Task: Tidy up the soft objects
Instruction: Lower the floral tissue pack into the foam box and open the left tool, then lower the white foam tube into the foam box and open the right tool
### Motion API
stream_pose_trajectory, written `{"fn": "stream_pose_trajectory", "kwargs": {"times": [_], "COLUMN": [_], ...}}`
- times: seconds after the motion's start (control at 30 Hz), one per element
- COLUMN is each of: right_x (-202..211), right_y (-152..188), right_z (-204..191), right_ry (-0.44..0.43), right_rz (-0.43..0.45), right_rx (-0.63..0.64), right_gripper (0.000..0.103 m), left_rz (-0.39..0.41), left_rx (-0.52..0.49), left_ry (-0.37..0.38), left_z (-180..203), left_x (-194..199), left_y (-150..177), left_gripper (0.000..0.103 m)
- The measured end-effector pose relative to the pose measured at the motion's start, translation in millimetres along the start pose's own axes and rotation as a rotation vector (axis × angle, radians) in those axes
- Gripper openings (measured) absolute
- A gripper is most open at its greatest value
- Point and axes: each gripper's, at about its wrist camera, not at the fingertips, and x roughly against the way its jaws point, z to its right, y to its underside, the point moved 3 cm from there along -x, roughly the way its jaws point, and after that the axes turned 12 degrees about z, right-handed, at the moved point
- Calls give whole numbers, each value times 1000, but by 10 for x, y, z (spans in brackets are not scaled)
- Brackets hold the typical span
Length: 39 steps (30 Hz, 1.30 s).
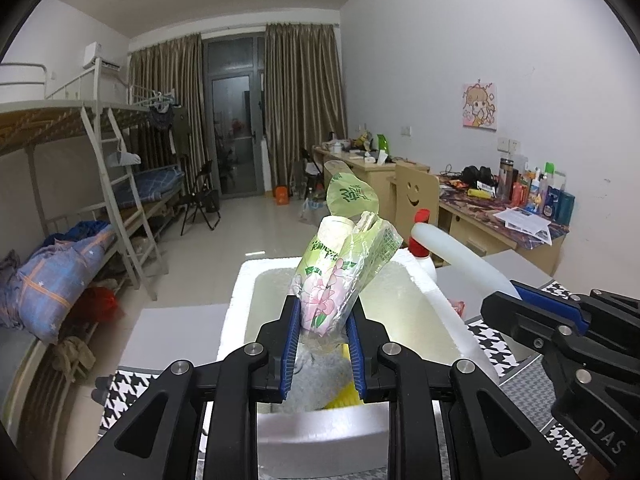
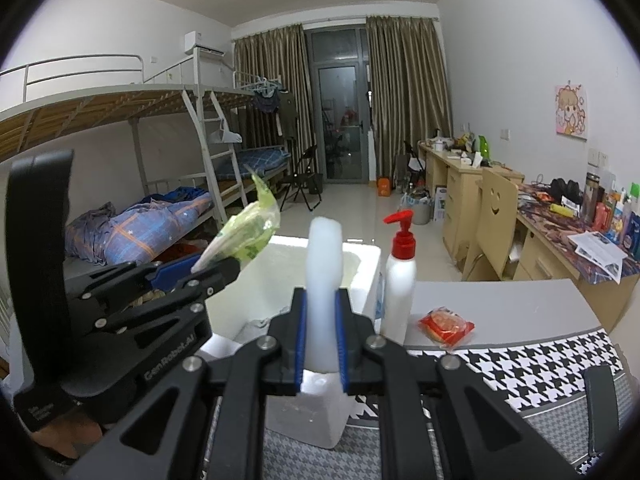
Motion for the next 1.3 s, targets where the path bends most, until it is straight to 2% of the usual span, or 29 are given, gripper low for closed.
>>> {"fn": "stream_pose_trajectory", "kwargs": {"times": [0.1,0.13,0.2,0.23,0.27,0.33,0.73,1.3], "right_x": [-18,-20,-21,-20,-22,-38,-122,-376], "right_y": [-3,-3,-5,-7,-8,-2,-33,-40], "right_z": [-14,-12,-11,-3,3,3,-173,-334], "right_ry": [4,5,6,8,8,12,7,0], "right_rz": [-2,-2,-2,0,0,-2,-5,-47], "right_rx": [-1,-2,-7,-11,-14,-16,7,11], "right_gripper": [16,16,16,16,16,16,16,16], "left_rz": [-8,-17,-22,-16,1,14,47,78], "left_rx": [-21,-23,-15,-11,-7,-10,15,57], "left_ry": [20,17,21,12,-2,-14,-74,-142], "left_z": [-4,-20,-62,-86,-110,-143,-406,-777], "left_x": [-63,-77,-64,-42,2,62,314,519], "left_y": [5,13,26,31,33,39,66,101], "left_gripper": [31,38,59,77,87,94,101,102]}}
